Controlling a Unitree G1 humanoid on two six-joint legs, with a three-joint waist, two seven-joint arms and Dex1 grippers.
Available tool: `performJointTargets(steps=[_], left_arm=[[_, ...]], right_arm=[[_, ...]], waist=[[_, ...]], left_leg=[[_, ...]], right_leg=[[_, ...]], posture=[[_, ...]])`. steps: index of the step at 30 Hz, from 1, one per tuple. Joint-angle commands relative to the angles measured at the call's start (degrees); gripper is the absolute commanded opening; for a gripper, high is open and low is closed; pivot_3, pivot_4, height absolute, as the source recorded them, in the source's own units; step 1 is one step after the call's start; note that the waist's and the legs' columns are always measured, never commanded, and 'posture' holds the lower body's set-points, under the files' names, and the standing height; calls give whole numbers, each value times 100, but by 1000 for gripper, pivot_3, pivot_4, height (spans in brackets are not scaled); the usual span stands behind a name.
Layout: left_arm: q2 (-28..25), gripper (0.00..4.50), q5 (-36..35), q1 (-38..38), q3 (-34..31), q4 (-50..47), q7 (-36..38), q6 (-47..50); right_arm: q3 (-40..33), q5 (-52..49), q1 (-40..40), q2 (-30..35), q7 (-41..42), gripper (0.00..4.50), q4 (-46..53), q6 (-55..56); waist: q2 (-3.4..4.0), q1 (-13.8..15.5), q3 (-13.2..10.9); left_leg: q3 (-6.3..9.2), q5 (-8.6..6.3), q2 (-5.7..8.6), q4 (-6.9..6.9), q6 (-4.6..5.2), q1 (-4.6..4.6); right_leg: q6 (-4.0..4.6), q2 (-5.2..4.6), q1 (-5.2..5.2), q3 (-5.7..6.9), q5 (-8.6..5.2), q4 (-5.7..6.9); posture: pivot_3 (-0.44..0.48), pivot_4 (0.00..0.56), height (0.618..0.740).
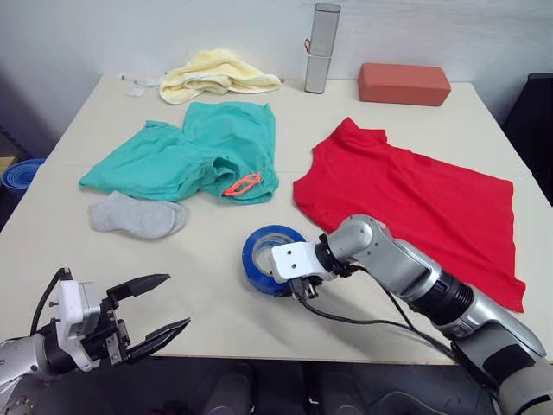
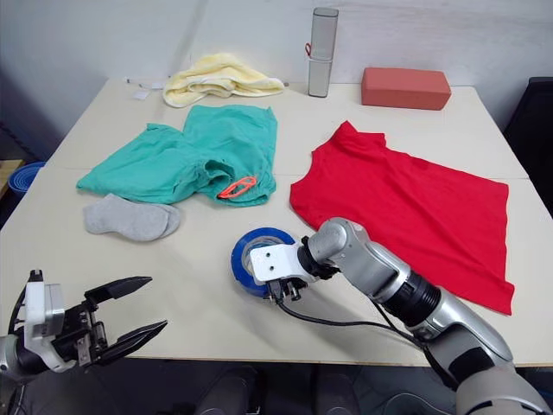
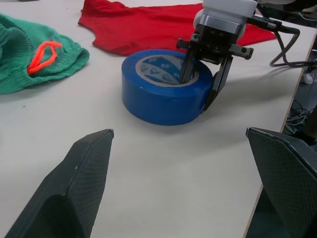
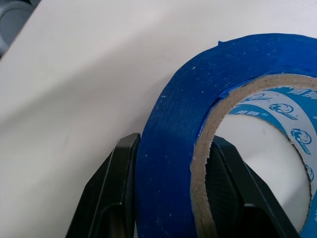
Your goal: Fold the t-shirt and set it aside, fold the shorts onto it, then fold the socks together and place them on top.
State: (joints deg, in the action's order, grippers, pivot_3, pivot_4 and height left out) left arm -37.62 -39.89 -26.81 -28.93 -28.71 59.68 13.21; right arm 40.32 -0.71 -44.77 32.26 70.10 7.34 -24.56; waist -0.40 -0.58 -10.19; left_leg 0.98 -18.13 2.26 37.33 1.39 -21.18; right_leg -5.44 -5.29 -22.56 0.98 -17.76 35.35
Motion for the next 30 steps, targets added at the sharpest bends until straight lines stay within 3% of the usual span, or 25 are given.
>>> performJointTargets(steps=[1,6,13,17,23,26,30], left_arm=[[-19,4500,-95,158,172,-287,-87,48],[77,4500,-189,499,536,-525,-370,219],[196,4500,-120,836,804,-420,-497,203],[270,4500,-125,1038,966,-391,-540,191],[324,4500,-157,1529,1256,-411,-754,369],[374,4500,-141,1852,1473,-479,-945,467],[335,4500,-94,1870,1541,-518,-985,493]], right_arm=[[-455,-535,136,-5,426,1381,162,282],[-2279,-2244,908,761,1230,1381,894,421],[-4690,-2219,2150,2421,741,1381,288,447],[-5678,-1798,2874,3172,608,1381,-1044,941],[-6007,-1305,2995,3773,310,1381,-3411,1634],[-5630,-786,2535,4010,-35,1381,-4997,1941],[-4984,-104,1764,3972,-439,1381,-6101,2147]], waist=[[0,-3,0],[7,62,-10],[8,90,-10],[14,70,-12],[29,34,-11],[56,36,-16],[81,-33,-17]], left_leg=[[1,0,0,-1,0,-1],[3,3,1,-4,-8,-13],[-3,-3,5,-4,-6,-14],[-5,-1,2,-15,-10,-13],[-16,7,3,-5,-3,-4],[-24,11,5,0,6,6],[-43,25,3,-4,-20,13]], right_leg=[[0,0,-1,0,0,1],[-1,0,-4,3,0,-11],[-5,-4,9,1,3,-45],[-6,-1,5,2,2,-46],[-8,-1,9,-5,4,-28],[-11,-1,10,-13,6,-8],[-10,5,1,-30,6,6]], posture=[[0,150,740],[0,150,740],[0,150,740],[0,150,740],[0,150,740],[0,150,740],[0,150,740]])
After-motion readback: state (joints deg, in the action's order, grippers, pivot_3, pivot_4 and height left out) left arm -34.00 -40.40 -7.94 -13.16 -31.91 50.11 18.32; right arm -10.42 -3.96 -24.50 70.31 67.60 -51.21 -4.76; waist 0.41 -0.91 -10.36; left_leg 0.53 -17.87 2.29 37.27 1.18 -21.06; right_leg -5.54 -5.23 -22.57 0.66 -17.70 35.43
